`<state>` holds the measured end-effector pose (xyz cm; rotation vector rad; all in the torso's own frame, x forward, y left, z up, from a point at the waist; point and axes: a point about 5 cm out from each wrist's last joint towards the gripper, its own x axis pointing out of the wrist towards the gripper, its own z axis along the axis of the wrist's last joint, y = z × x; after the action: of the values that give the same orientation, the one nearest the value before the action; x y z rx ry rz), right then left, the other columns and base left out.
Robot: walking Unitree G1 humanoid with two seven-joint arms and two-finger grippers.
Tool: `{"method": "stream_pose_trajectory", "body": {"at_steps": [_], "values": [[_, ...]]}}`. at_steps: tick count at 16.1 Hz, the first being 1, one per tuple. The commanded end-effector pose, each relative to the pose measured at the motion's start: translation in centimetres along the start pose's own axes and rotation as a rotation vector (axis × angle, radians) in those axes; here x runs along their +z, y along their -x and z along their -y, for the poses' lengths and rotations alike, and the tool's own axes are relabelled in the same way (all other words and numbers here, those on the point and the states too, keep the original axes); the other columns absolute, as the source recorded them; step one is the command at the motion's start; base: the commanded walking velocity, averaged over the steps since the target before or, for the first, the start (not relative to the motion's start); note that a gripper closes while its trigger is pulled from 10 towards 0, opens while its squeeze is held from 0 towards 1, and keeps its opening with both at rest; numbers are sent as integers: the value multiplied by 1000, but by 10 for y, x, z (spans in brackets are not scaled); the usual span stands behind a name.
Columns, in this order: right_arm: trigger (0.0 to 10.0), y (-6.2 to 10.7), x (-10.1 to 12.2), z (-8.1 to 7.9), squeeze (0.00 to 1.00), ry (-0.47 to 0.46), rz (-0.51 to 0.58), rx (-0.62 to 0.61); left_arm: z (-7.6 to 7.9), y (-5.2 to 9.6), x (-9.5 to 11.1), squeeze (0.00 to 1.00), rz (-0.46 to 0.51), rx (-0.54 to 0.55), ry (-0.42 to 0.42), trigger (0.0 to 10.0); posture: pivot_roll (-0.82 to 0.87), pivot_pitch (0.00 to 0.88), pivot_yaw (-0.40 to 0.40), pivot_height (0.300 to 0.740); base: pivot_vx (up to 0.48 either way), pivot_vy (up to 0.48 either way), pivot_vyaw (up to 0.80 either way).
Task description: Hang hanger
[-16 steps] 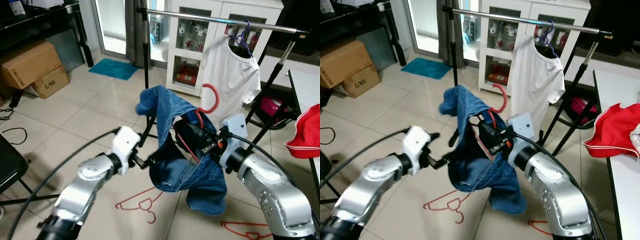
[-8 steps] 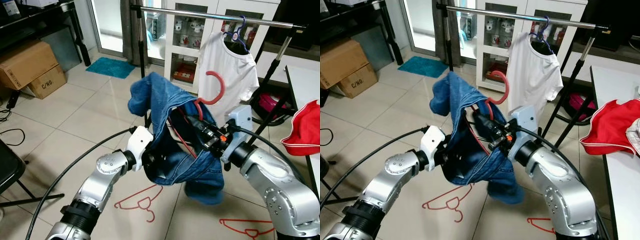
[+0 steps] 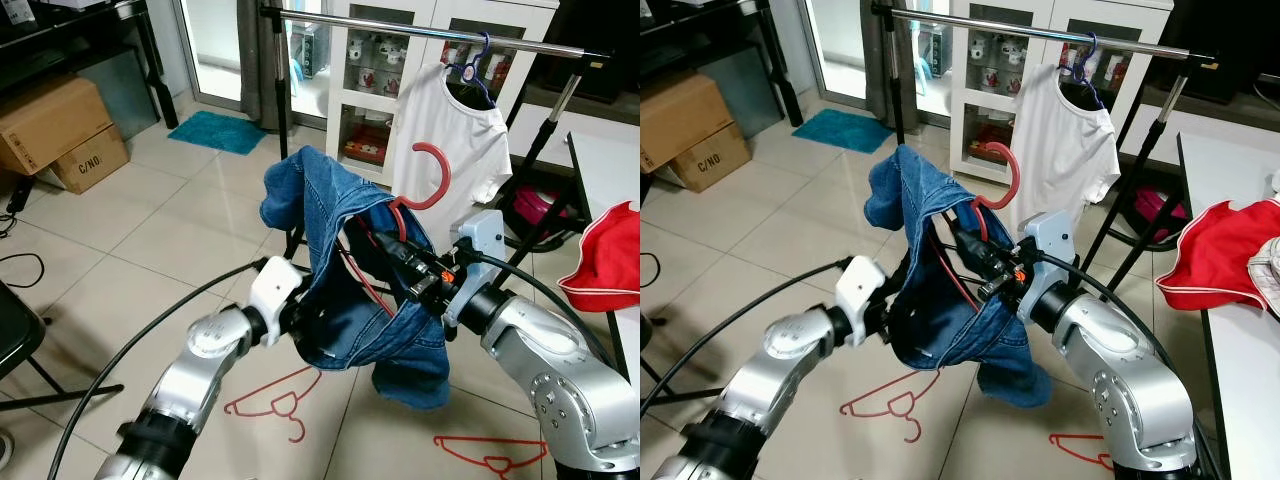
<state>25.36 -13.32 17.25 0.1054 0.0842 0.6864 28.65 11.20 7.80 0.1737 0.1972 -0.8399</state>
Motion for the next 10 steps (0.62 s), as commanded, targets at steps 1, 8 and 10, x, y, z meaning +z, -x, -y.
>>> {"method": "stream_pose_trajectory", "body": {"at_steps": [1,8,10], "values": [[0,-2,11,-1,0,17,40,22,-4,2,6,0,32,15,9,0,-95,0,3,740,0,0,0],[0,-1,11,-2,0,14,49,10,-6,4,9,0,64,19,55,0,-106,0,18,740,0,0,0],[0,-1,11,-2,0,13,47,7,-6,5,10,0,77,23,65,0,-105,0,15,740,0,0,0]]}}
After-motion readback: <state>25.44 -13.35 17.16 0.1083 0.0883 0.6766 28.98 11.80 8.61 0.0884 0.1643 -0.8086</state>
